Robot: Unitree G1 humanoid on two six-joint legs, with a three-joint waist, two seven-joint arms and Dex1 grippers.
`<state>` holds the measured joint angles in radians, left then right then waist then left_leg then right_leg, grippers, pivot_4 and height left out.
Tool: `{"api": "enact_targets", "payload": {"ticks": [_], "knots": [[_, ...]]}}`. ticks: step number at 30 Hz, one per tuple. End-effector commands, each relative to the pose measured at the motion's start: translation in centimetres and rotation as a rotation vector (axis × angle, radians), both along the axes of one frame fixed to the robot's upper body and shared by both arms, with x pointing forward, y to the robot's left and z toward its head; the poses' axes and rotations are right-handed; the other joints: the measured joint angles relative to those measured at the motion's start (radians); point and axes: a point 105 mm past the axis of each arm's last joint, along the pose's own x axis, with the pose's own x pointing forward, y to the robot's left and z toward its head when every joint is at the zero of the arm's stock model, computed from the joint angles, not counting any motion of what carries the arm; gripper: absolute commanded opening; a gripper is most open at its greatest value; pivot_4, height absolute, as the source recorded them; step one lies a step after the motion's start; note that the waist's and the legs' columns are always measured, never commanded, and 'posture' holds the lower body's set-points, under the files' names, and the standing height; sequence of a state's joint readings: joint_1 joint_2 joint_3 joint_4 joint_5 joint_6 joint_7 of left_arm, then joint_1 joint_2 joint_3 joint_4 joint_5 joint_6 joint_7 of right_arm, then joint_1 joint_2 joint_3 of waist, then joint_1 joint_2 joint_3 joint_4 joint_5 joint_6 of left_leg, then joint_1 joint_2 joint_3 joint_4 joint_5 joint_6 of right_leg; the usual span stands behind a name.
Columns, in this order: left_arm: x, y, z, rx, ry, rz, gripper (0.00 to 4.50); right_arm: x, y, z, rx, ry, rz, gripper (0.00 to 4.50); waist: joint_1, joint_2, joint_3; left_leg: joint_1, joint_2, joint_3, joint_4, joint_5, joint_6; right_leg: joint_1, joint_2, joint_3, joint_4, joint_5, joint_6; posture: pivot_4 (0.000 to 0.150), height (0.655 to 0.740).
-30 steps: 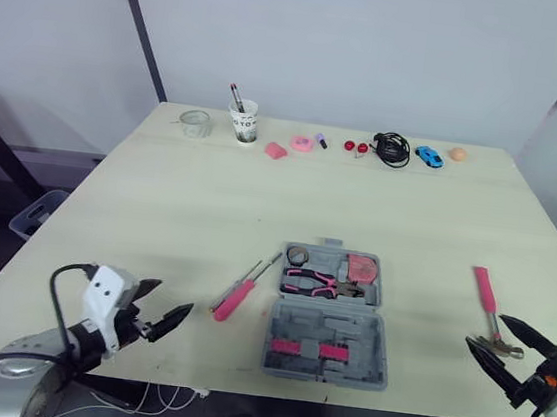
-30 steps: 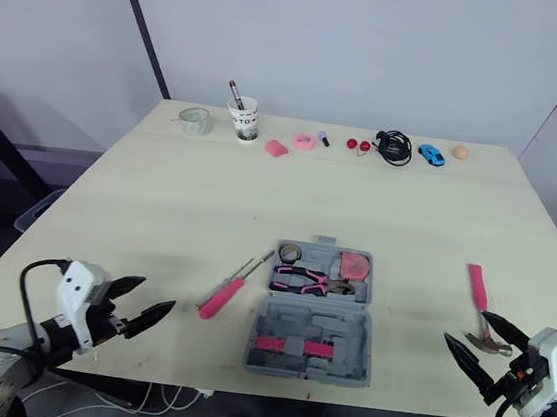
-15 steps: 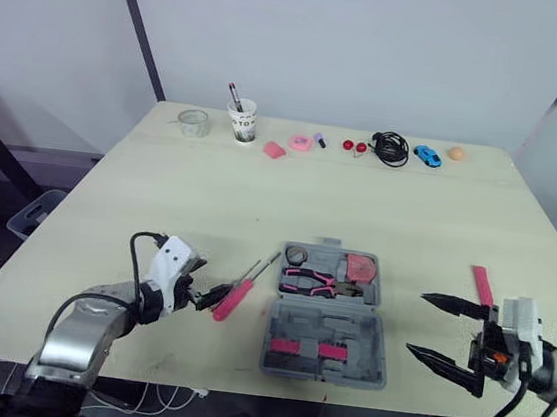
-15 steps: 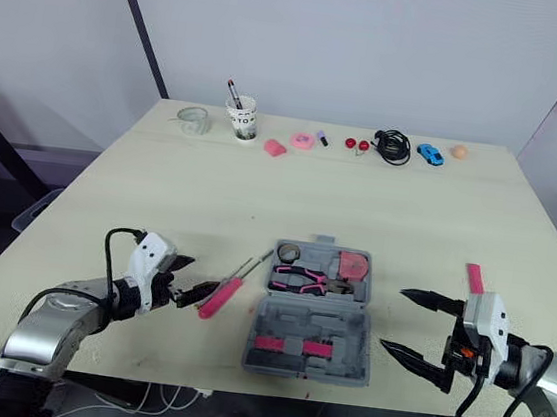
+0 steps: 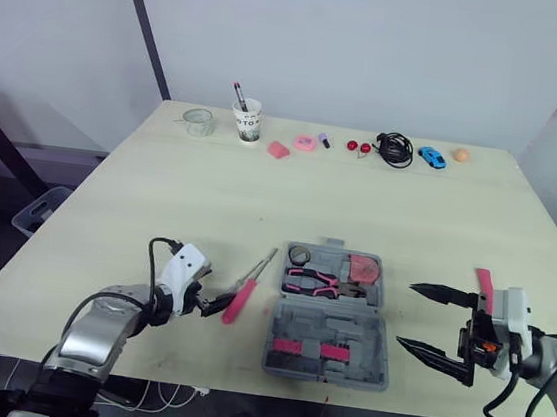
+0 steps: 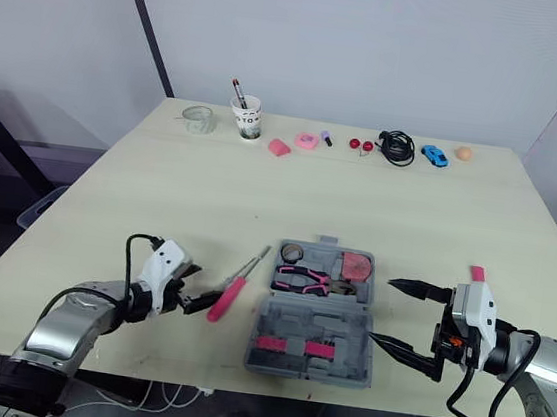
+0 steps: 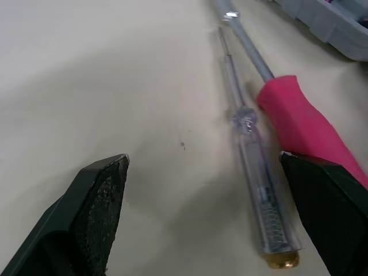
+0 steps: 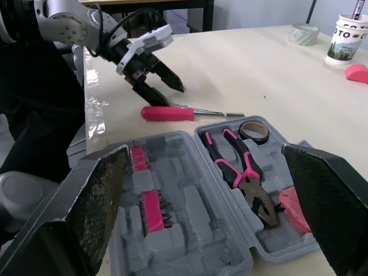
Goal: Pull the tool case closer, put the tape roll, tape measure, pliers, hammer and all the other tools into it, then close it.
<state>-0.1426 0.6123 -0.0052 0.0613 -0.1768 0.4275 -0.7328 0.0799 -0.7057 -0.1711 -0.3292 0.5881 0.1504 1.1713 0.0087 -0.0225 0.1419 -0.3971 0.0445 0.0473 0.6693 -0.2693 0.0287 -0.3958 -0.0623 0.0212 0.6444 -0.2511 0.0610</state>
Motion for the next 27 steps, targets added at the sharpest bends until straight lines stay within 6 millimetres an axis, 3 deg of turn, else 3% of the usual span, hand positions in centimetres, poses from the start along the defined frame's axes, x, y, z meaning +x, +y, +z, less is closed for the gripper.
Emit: {"api": "enact_targets", "payload": {"ticks": [1,15,18,20,21,22,25,27], "knots": [[0.6,-0.4,0.4,0.004,-0.031,-0.011,4.46,0.1,0.0,0.6,0.003,-0.03,0.002,4.5,0.003,0.0,0.0,0.0,0.0,0.0,0.0,0.0,0.0,0.0,0.0,0.0,0.0,0.0,0.0,0.15,0.74],[1.2,-1.7,-0.3,-0.025,-0.016,-0.006,4.46,0.3,0.6,0.8,0.011,-0.043,0.02,4.5,0.005,0.0,0.0,0.0,0.0,0.0,0.0,0.0,0.0,0.0,0.0,0.0,0.0,0.0,0.0,0.15,0.74],[1.1,-1.8,-0.5,-0.019,-0.007,-0.009,3.64,0.4,0.6,0.8,0.009,-0.047,0.02,4.5,0.006,0.0,0.0,0.0,-0.001,0.0,0.0,0.0,0.0,0.0,0.0,0.0,0.0,0.0,0.0,0.15,0.74],[1.0,-1.8,-0.6,-0.019,-0.006,-0.009,2.86,0.4,0.6,0.9,0.006,-0.049,0.02,4.5,0.005,0.0,0.0,0.0,-0.001,0.0,0.0,0.0,0.0,0.0,0.0,0.0,0.0,0.0,0.0,0.15,0.74],[0.9,-1.7,-0.6,-0.019,-0.006,-0.008,2.16,0.4,0.6,0.9,0.005,-0.05,0.02,4.5,0.005,0.0,0.0,0.0,-0.001,0.0,0.0,0.0,0.0,0.0,0.0,0.0,0.0,0.0,0.0,0.15,0.74],[0.9,-1.7,-0.6,-0.017,-0.008,-0.005,1.92,0.4,0.6,0.9,0.005,-0.051,0.02,4.5,0.005,0.0,0.0,0.0,-0.001,0.0,0.0,0.0,0.0,0.001,0.0,0.0,0.0,0.0,0.0,0.15,0.74],[0.7,-1.7,-0.7,-0.029,-0.016,0.013,0.49,0.4,0.6,0.8,0.004,-0.049,0.02,4.5,0.005,0.0,0.0,0.0,-0.001,0.0,0.0,0.0,0.0,0.0,0.0,0.0,0.0,0.0,0.0,0.15,0.74],[0.5,-1.4,-0.9,-0.029,-0.028,0.037,0.1,0.5,0.7,0.8,0.004,-0.048,0.022,4.5,0.005,0.0,0.0,0.0,-0.001,0.0,0.0,0.0,0.0,0.001,0.0,0.0,0.0,0.0,0.0,0.15,0.74]]}}
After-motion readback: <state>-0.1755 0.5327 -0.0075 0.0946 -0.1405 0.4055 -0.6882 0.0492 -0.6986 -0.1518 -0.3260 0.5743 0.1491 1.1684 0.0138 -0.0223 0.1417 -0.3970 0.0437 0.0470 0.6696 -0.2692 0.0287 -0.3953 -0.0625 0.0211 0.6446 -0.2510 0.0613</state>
